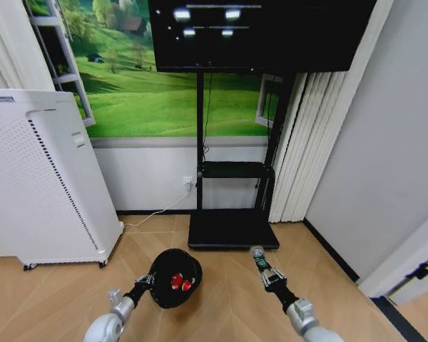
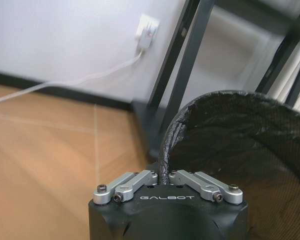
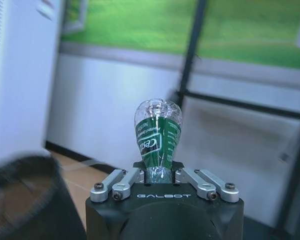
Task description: Pick up the trash bin and place the garbage on the floor into it.
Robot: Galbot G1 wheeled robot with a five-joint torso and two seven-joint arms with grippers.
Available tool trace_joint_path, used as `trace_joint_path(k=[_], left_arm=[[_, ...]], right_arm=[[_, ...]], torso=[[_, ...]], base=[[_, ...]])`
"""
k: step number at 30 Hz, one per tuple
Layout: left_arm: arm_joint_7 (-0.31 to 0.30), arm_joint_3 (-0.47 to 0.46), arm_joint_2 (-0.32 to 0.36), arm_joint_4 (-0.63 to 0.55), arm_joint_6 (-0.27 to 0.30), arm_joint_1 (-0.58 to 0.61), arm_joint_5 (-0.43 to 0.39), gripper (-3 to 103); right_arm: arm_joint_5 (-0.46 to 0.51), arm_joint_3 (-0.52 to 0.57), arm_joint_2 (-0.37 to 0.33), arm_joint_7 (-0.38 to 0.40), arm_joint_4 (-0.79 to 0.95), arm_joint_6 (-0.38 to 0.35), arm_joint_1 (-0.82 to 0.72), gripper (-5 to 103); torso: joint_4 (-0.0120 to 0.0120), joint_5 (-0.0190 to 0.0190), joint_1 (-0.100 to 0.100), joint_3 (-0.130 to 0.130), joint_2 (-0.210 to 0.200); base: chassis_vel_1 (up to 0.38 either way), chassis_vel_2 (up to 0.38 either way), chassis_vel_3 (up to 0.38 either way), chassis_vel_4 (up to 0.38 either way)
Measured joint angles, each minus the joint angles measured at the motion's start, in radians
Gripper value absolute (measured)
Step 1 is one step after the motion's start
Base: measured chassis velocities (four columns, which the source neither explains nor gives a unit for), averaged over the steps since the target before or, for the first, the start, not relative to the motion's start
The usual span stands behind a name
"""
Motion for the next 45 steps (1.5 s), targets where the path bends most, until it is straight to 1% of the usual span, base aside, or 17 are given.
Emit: trace_joint_path(k=[2, 5, 7, 9, 10, 11, 13, 14, 15, 18, 25, 29, 32, 33, 35, 39, 45], left_arm=[[-0.015, 0.018, 0.013, 0.013, 0.023, -0.004, 0.015, 3], [0.007, 0.038, 0.026, 0.017, 0.041, -0.003, 0.019, 3], [0.063, 0.053, 0.028, -0.019, 0.07, 0.009, -0.007, 3], [0.071, 0.055, 0.028, -0.026, 0.073, 0.011, -0.011, 3], [0.12, 0.062, 0.026, -0.052, 0.084, 0.017, -0.024, 3], [0.12, 0.062, 0.026, -0.052, 0.084, 0.017, -0.024, 3], [0.196, 0.074, 0.026, -0.079, 0.091, 0.026, -0.029, 3], [0.196, 0.074, 0.026, -0.079, 0.091, 0.026, -0.029, 3], [0.225, 0.076, 0.027, -0.094, 0.095, 0.031, -0.033, 3], [0.259, 0.082, 0.03, -0.127, 0.103, 0.04, -0.044, 3], [0.258, 0.105, 0.031, -0.148, 0.107, 0.042, -0.063, 3], [0.228, 0.143, 0.022, -0.15, 0.108, 0.034, -0.07, 3], [0.157, 0.197, 0.007, -0.161, 0.109, 0.028, -0.083, 3], [0.157, 0.197, 0.007, -0.161, 0.109, 0.028, -0.083, 3], [0.116, 0.23, -0.001, -0.174, 0.111, 0.028, -0.087, 3], [0.082, 0.261, -0.004, -0.204, 0.113, 0.058, -0.083, 3], [0.071, 0.245, 0.006, -0.244, 0.113, 0.104, -0.082, 3]], right_arm=[[-0.036, -0.027, 0.008, -0.018, 0.047, 0.001, -0.011, 22], [-0.055, -0.066, 0.012, -0.04, 0.106, -0.003, -0.03, 22], [-0.068, -0.085, 0.002, -0.063, 0.132, 0.001, -0.042, 22], [-0.071, -0.087, 0.0, -0.066, 0.134, 0.004, -0.044, 22], [-0.089, -0.091, -0.006, -0.087, 0.145, 0.018, -0.052, 22], [-0.089, -0.091, -0.006, -0.087, 0.145, 0.018, -0.052, 22], [-0.102, -0.111, -0.007, -0.108, 0.155, 0.027, -0.057, 22], [-0.102, -0.111, -0.007, -0.108, 0.155, 0.027, -0.057, 22], [-0.109, -0.123, -0.006, -0.115, 0.153, 0.031, -0.057, 22], [-0.136, -0.156, -0.002, -0.129, 0.135, 0.043, -0.057, 22], [-0.179, -0.237, 0.007, -0.174, 0.116, 0.066, -0.058, 22], [-0.203, -0.289, 0.013, -0.192, 0.093, 0.082, -0.049, 22], [-0.204, -0.341, 0.017, -0.203, 0.063, 0.094, -0.013, 22], [-0.204, -0.341, 0.017, -0.203, 0.063, 0.094, -0.013, 22], [-0.198, -0.372, 0.018, -0.206, 0.028, 0.1, 0.023, 22], [-0.185, -0.408, 0.027, -0.207, -0.052, 0.125, 0.083, 22], [-0.184, -0.419, 0.043, -0.207, -0.149, 0.166, 0.137, 22]], torso=[[0.0003, 0.0003, 0.0, 0.0, 0.0], [0.0003, 0.0003, 0.0, 0.0, 0.0], [0.0003, 0.0001, 0.0, 0.0, 0.0], [0.0003, 0.0001, 0.0, 0.0, 0.0], [0.0001, 0.0003, 0.0, 0.0, 0.0], [0.0001, 0.0003, 0.0, 0.0, 0.0], [0.0003, 0.0002, 0.0, 0.0, 0.0], [0.0003, 0.0002, 0.0, 0.0, 0.0], [0.0002, 0.0003, 0.0, 0.0, 0.0], [0.0002, 0.0003, 0.0, 0.0, 0.0], [0.0002, 0.0003, 0.0, 0.0, 0.0], [0.0003, 0.0003, 0.0, 0.0, 0.0], [0.0002, 0.0004, 0.0, 0.0, 0.0], [0.0002, 0.0004, 0.0, 0.0, 0.0], [0.0002, 0.0001, 0.0, 0.0, 0.0], [0.0002, 0.0001, 0.0, 0.0, 0.0], [0.0002, 0.0002, 0.0, 0.0, 0.0]], base=[[0.0, 0.0, 0.0, 0.0], [0.0, 0.0, 0.0, 0.0], [0.0, 0.0, 0.0, 0.0], [0.0, 0.0, 0.0, 0.0], [0.0, 0.0, 0.0, 0.0], [0.0, 0.0, 0.0, 0.0], [0.0, 0.0, 0.0, 0.0], [0.0, 0.0, 0.0, 0.0], [0.0, 0.0, 0.0, 0.0], [0.0, 0.0, 0.0, 0.0], [0.0, 0.0, 0.0, 0.0], [0.0, 0.0, 0.0, 0.0], [0.0, 0.0, 0.0, 0.0], [0.0, 0.0, 0.0, 0.0], [0.0, 0.0, 0.0, 0.0], [0.0, 0.0, 0.0, 0.0], [0.0, 0.0, 0.0, 0.0]])
